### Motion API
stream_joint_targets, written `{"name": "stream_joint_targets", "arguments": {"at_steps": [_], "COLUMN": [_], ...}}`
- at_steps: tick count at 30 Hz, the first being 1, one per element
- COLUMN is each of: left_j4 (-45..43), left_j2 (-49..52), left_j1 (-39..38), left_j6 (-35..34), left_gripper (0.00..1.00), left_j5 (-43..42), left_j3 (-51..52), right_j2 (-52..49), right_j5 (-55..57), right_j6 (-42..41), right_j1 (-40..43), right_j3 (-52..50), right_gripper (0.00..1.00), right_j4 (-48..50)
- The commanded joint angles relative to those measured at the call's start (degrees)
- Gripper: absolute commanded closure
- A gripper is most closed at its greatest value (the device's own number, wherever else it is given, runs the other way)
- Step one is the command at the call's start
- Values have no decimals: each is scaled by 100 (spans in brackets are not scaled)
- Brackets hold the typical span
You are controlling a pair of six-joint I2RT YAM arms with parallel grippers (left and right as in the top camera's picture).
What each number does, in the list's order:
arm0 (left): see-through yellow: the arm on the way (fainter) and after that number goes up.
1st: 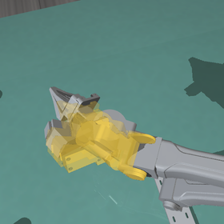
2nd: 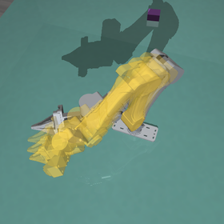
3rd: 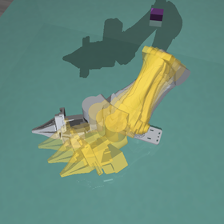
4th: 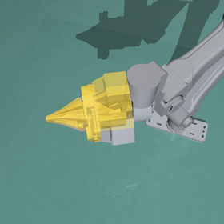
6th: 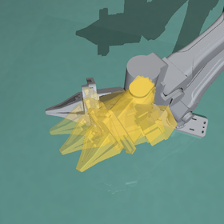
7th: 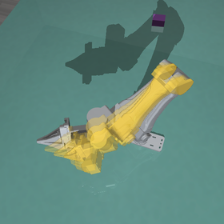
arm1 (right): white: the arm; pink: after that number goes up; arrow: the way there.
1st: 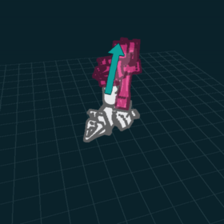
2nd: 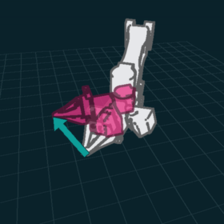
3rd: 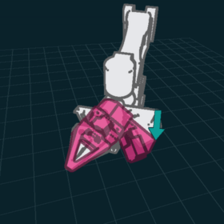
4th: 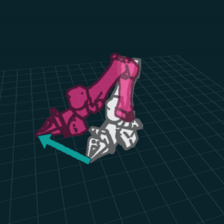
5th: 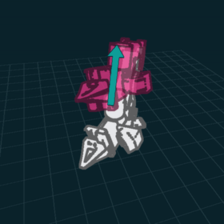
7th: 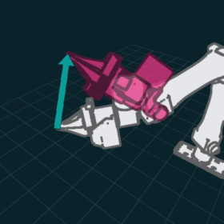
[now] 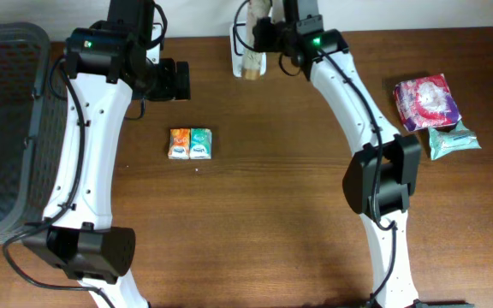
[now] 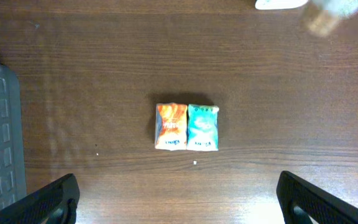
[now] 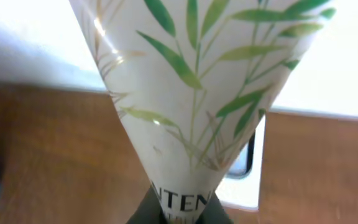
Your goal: Scan the item barcode
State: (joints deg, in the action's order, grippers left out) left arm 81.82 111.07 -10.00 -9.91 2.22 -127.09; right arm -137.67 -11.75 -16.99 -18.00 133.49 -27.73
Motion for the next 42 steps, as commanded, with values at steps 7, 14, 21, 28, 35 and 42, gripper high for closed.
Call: {"name": "stream_joint_targets", "arguments": {"at_steps": [7, 14, 21, 28, 35, 42], "left_j4": [-4, -4, -4, -4, -4, -4], "left_j2": [-17, -17, -17, -17, -17, -17], "left_j1": [31, 31, 31, 31, 31, 31], "left_j6": [13, 13, 13, 13, 13, 13], "left_gripper": [1, 1, 1, 1, 1, 1], "left_j5": [39, 39, 39, 39, 39, 39], "left_j3": [-48, -48, -46, -46, -46, -46], "right_j2": [-350, 518, 1209, 1043, 1043, 1307], "right_j5": [883, 885, 1073, 1996, 1974, 1928], "right_j6": [-754, -756, -1377, -2542, -2726, -2500], "right_j1": [-138, 476, 2253, 4240, 5001, 4990], "right_j3": [144, 153, 151, -238, -1517, -1464], "right_gripper": [96, 96, 96, 96, 96, 39], "right_j4": [964, 55, -3543, -5504, -5189, -5023]}}
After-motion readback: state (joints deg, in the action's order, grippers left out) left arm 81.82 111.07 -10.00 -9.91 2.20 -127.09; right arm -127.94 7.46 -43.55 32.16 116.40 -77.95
